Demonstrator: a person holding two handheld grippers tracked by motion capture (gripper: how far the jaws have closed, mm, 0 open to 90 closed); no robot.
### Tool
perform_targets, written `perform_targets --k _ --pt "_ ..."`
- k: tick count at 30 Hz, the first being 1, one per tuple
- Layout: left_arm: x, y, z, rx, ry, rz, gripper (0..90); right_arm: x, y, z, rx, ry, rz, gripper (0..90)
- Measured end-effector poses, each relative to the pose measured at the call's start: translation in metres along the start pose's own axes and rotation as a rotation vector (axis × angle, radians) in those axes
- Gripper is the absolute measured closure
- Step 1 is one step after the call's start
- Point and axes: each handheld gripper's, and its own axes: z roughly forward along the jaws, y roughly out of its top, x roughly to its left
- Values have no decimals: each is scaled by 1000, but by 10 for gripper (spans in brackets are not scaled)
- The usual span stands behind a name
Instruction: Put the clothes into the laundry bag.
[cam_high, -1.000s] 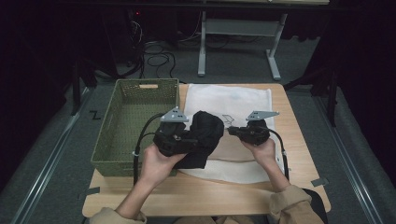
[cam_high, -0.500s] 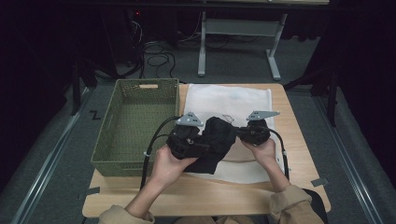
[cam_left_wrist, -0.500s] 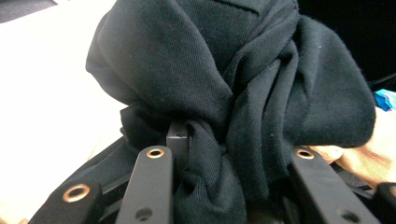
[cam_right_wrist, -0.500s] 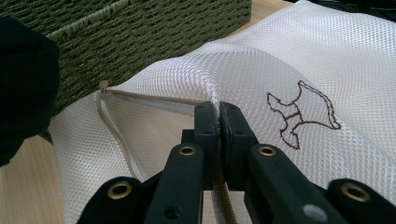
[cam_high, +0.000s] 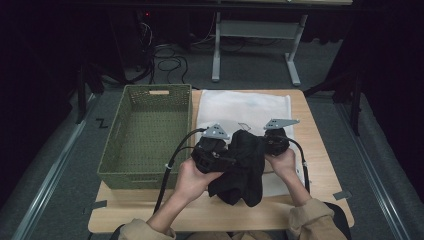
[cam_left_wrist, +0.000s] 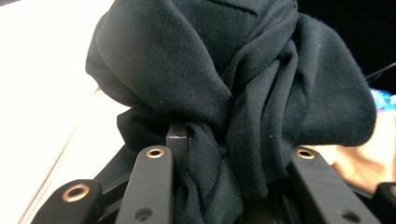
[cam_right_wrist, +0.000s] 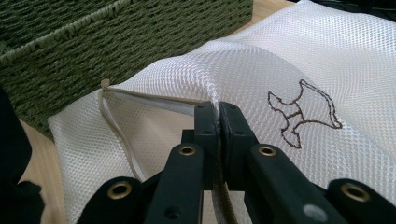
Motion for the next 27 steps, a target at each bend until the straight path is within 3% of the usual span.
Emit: perform_targets --k 14,24,27 --pt "2 -12 14 28 16 26 660 1 -2 -2 3 -12 -9 875" --pt "8 -18 17 21 17 -4 659 1 -2 -5 -4 -17 -16 875" --pt "7 -18 19 28 39 5 659 0 -2 -5 -4 -15 -12 875"
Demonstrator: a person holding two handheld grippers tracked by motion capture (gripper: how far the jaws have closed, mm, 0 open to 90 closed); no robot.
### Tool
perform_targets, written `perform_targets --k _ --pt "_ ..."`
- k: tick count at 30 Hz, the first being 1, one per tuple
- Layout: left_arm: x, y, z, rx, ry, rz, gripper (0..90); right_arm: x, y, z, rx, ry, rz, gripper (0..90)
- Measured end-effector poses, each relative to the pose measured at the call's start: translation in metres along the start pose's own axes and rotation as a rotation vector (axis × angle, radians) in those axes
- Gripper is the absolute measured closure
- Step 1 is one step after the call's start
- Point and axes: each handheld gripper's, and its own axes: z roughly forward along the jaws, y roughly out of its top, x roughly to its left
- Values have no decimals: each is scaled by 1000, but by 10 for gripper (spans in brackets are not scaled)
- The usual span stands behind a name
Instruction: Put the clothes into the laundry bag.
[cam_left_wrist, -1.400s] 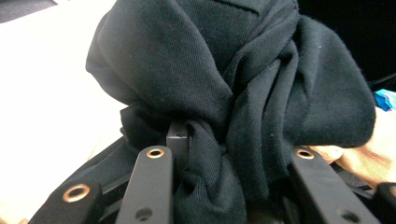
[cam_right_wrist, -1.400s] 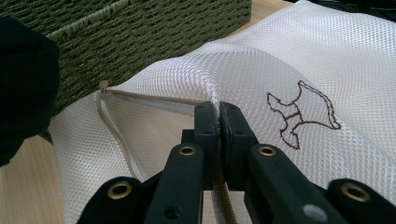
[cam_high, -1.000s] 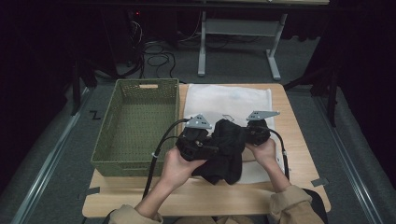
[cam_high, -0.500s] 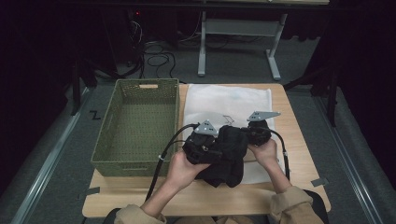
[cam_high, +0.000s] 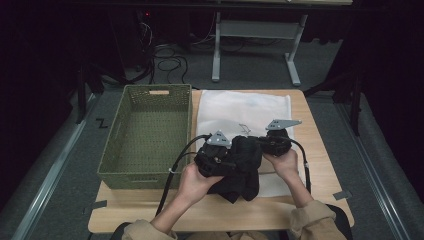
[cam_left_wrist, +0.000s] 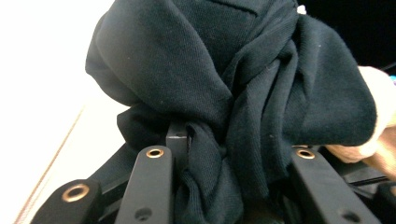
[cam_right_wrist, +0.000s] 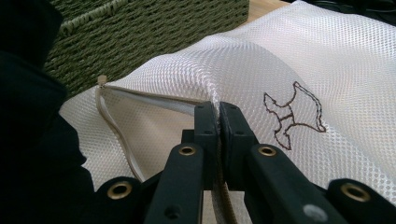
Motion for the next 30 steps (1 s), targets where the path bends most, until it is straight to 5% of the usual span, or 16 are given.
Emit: perform_targets --k 30 --pt "9 -18 51 148 55 19 652 3 1 -5 -18 -12 -15 875"
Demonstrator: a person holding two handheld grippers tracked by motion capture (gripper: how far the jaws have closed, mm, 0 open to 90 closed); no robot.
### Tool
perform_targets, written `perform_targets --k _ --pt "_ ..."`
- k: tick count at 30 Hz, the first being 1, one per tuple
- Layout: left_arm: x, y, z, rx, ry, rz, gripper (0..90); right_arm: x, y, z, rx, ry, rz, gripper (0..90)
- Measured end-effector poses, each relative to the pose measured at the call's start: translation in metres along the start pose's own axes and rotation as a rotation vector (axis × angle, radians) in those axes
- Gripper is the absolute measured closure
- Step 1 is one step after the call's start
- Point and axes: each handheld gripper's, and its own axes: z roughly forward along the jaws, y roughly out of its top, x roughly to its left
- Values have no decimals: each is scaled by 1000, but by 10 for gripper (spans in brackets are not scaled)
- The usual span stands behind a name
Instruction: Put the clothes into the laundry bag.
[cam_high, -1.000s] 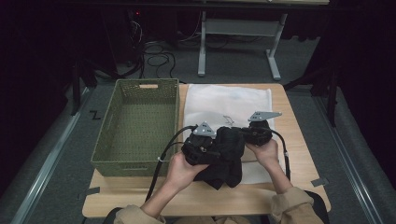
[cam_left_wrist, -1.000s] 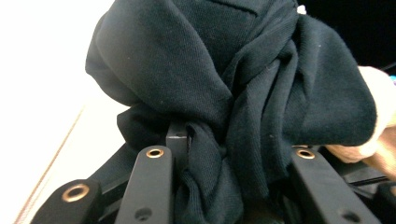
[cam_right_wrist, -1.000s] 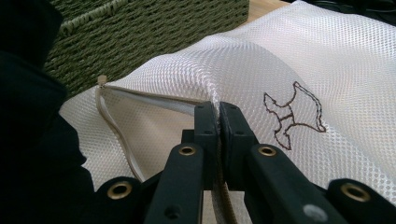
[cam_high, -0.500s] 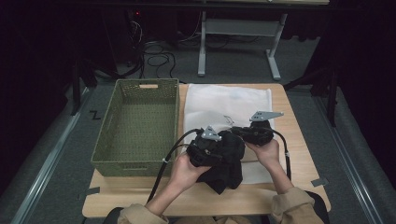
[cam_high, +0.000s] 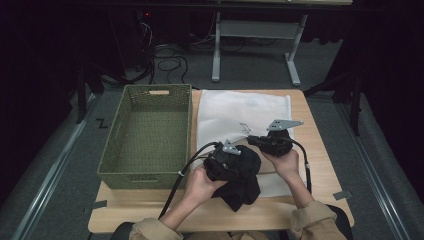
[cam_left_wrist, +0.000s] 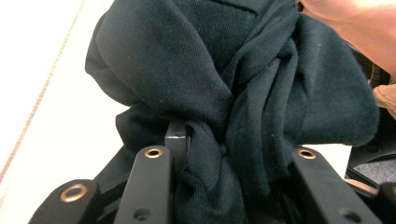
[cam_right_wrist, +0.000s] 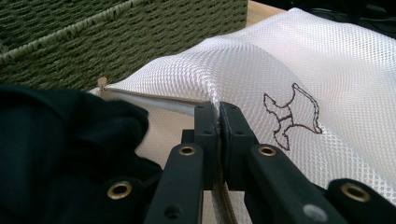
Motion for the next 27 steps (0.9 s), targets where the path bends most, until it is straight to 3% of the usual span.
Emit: perform_targets --k 19,27 --pt "3 3 23 57 21 -2 648 5 7 -9 -23 2 -15 875" --pt "10 5 34 38 47 -40 644 4 7 -14 -35 6 -15 875"
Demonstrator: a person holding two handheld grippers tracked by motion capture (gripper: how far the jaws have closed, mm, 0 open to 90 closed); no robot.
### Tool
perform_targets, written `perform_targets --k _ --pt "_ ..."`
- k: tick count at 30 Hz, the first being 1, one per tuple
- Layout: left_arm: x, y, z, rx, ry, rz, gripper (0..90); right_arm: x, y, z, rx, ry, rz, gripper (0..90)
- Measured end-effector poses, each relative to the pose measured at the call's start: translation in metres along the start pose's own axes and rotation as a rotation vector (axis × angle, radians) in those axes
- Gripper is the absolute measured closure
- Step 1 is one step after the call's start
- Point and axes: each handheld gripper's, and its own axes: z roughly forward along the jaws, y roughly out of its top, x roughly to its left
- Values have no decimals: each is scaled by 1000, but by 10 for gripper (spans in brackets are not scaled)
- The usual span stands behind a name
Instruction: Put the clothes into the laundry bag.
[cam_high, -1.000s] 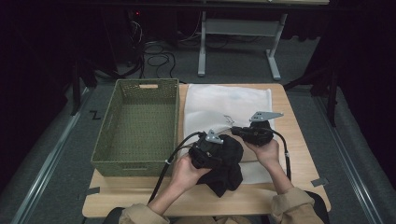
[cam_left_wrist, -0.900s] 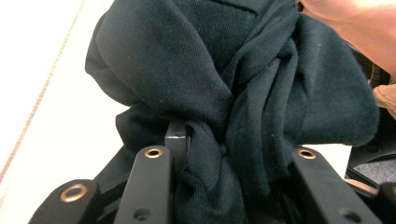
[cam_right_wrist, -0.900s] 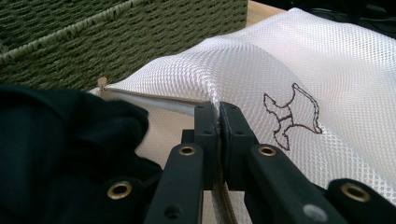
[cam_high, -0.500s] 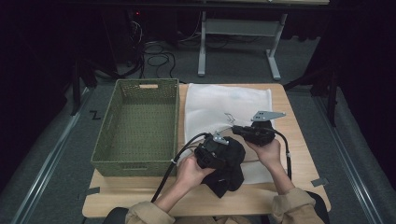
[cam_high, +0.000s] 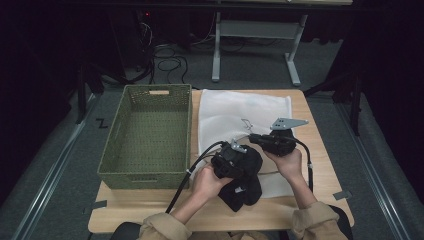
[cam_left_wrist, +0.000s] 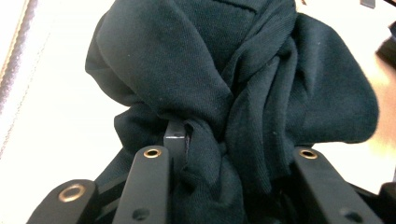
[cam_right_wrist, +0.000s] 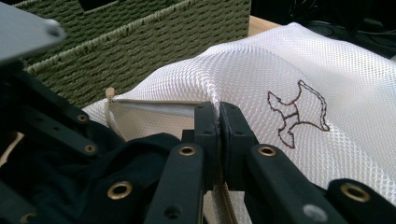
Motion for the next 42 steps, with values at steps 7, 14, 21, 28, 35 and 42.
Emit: perform_targets --k 7,14,21,28,35,42 --pt "4 3 4 -5 6 -30 644 1 4 -5 -27 7 4 877" --pt "6 4 9 -19 18 -59 644 4 5 -5 -23 3 -19 880" --pt "12 6 9 2 18 -96 644 5 9 -10 -40 15 -28 880" --pt "15 8 6 -3 23 -126 641 10 11 -11 -41 20 -39 880" --pt "11 22 -5 -32 15 -106 638 12 16 -21 -64 26 -50 881" --pt "14 26 5 -47 66 -110 634 14 16 -20 -66 28 -63 880"
